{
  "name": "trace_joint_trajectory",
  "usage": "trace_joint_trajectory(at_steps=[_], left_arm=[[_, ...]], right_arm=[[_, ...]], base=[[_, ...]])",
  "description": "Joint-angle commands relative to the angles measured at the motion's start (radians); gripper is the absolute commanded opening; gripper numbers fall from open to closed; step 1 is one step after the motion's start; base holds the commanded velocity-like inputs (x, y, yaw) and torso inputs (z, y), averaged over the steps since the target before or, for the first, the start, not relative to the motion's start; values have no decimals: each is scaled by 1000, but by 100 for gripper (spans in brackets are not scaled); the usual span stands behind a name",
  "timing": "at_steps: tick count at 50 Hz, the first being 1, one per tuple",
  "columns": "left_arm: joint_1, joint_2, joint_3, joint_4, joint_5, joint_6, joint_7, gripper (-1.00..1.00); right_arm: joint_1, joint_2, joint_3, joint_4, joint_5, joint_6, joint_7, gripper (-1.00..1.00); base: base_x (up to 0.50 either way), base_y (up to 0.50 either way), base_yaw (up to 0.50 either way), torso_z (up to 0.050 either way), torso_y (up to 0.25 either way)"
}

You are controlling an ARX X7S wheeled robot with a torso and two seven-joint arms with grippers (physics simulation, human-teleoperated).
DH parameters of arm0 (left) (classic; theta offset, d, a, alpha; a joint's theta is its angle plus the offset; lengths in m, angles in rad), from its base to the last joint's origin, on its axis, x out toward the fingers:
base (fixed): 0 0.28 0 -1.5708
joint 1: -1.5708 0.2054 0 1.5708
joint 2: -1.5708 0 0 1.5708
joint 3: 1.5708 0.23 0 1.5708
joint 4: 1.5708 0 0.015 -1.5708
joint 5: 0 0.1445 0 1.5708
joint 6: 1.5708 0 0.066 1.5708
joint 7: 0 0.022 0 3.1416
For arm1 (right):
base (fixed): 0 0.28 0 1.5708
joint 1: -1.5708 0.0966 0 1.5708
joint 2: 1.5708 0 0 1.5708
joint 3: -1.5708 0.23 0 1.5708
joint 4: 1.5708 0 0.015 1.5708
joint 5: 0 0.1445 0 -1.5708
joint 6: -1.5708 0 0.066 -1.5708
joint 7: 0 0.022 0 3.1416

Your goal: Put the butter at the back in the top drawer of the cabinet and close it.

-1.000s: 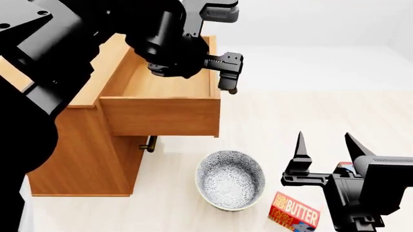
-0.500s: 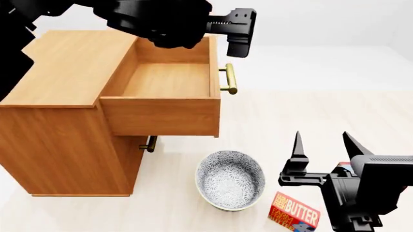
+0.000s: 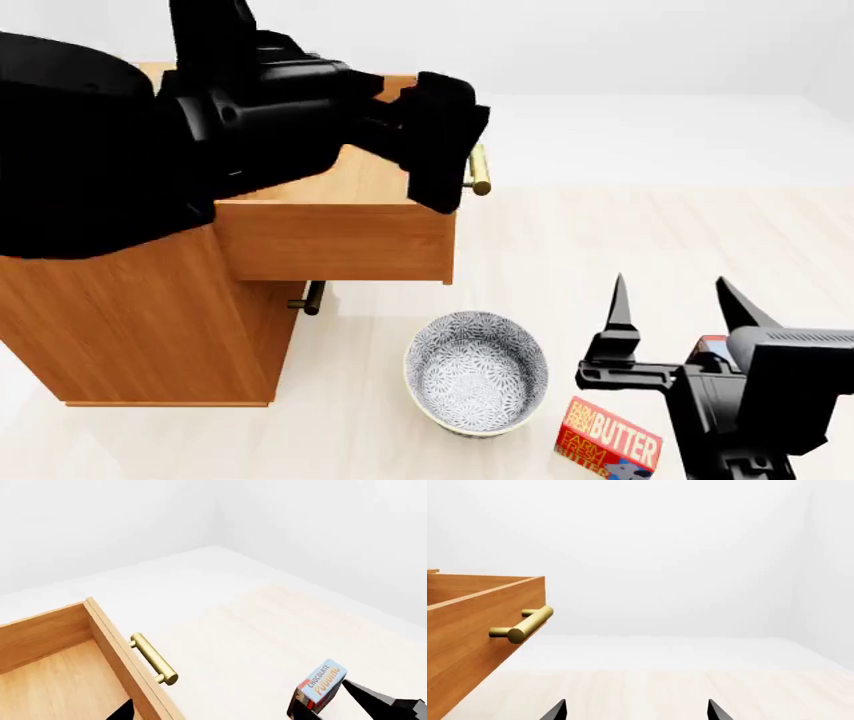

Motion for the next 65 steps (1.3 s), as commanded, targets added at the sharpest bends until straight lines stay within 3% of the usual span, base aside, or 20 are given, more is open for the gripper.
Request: trace_joint_trajectory(at_steps=[1, 10, 22, 27, 34, 43, 47, 57, 61, 65], left_arm=[[177, -258, -93, 469, 178, 193, -66, 100], [444, -424, -81, 730, 457, 366, -74, 100], [768, -532, -13, 784, 897, 595, -59, 100], [852, -572, 30, 822, 1050, 680, -81, 100], [810, -623, 225, 822, 1202, 792, -119, 100], [843, -684, 267, 778, 1239, 911, -91, 100], [863, -690, 278, 751, 1249, 946, -79, 100], [889, -702, 294, 724, 1256, 993, -50, 100], [893, -700, 295, 712, 1249, 1007, -39, 100], [898, -696, 298, 699, 1246, 1023, -24, 100]], right_arm=[[-17, 1, -5, -44, -11, 14, 35, 100], [-42, 11, 14, -83, -5, 14, 49, 100], [-53, 33, 24, -128, 7, 9, 52, 100], [-44, 42, 41, -134, 46, 22, 51, 100], [-13, 90, 82, -148, 147, 80, 30, 100], [121, 261, 219, -180, 496, 307, 104, 100], [237, 355, 203, -126, 647, 436, 163, 100], [531, 501, 55, 32, 881, 659, 150, 100], [691, 546, -39, 138, 1031, 767, 88, 100], [833, 557, -155, 213, 1046, 880, -77, 100]], base=[[0, 0, 0, 0, 0], [0, 0, 0, 0, 0], [0, 0, 0, 0, 0], [0, 0, 0, 0, 0], [0, 0, 0, 0, 0], [0, 0, 0, 0, 0], [0, 0, 0, 0, 0], [0, 0, 0, 0, 0], [0, 0, 0, 0, 0], [0, 0, 0, 0, 0]])
